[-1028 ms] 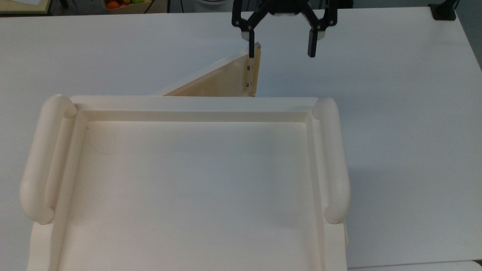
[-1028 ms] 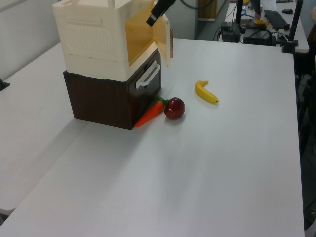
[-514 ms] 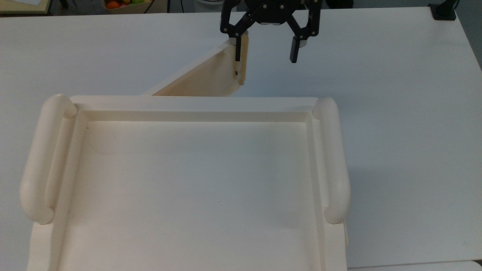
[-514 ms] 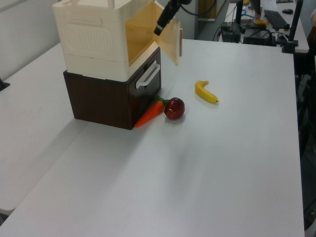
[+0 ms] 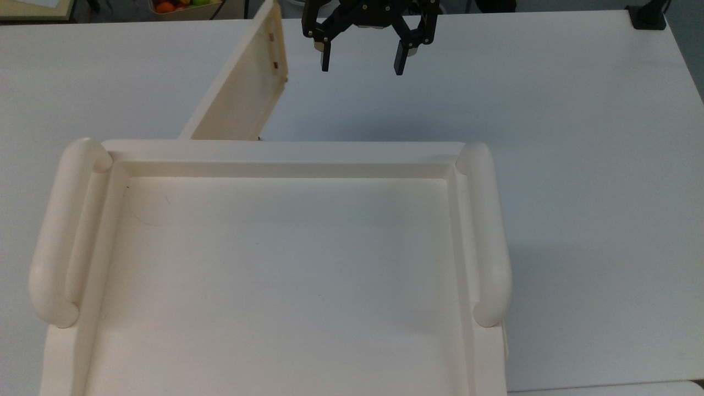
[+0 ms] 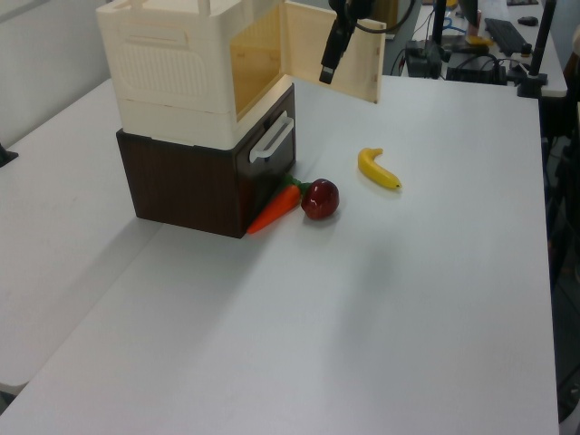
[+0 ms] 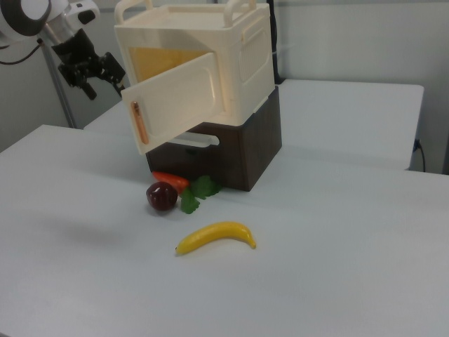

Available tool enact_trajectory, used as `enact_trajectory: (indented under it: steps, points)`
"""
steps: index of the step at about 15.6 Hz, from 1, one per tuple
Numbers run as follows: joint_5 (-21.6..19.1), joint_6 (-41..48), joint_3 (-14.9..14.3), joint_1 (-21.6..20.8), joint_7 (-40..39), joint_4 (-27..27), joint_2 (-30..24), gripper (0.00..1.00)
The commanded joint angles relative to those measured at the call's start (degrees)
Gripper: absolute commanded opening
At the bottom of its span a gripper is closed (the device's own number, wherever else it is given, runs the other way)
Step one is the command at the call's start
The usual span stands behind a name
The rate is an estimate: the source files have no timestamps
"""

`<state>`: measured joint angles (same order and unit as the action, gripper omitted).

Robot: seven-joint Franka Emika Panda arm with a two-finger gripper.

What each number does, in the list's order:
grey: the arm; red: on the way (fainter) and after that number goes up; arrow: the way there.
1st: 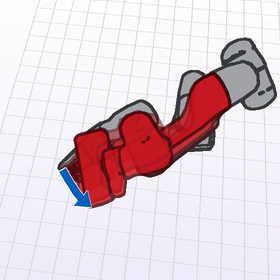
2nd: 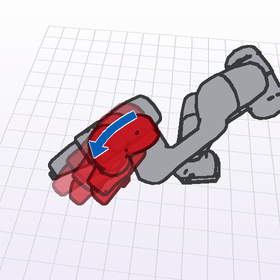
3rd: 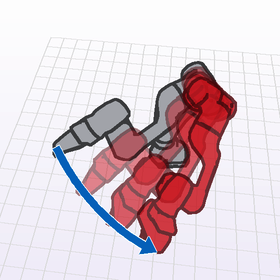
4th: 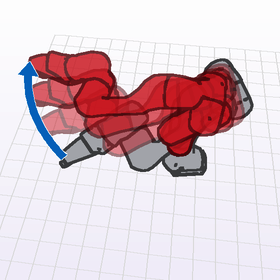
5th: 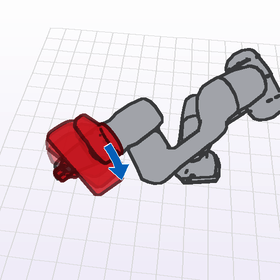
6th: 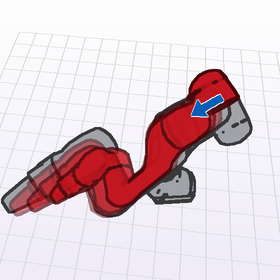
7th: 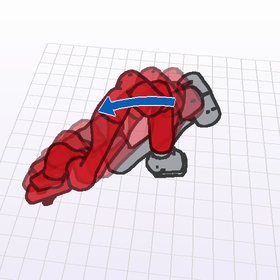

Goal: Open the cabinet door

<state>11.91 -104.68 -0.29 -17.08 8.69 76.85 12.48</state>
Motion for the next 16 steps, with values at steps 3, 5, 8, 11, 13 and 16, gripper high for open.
enact_trajectory:
  steps: [3, 5, 8, 11, 13, 16]
  points:
    - [-4.6, 6.9, -0.1, 2.7, -4.4, 5.9, -3.3, 1.00]
    - [-6.7, 7.2, -0.2, 4.8, -4.4, 9.5, -5.3, 1.00]
    - [-8.6, 7.6, -0.2, 7.8, -4.6, 13.5, -6.9, 1.00]
    - [-10.7, 7.1, -1.0, 9.7, -5.8, 18.7, -10.0, 1.00]
    - [-10.9, 7.6, -2.4, 9.6, -8.7, 21.1, -11.7, 1.00]
    - [-10.8, 8.0, -2.6, 9.7, -8.4, 21.4, -12.4, 1.00]
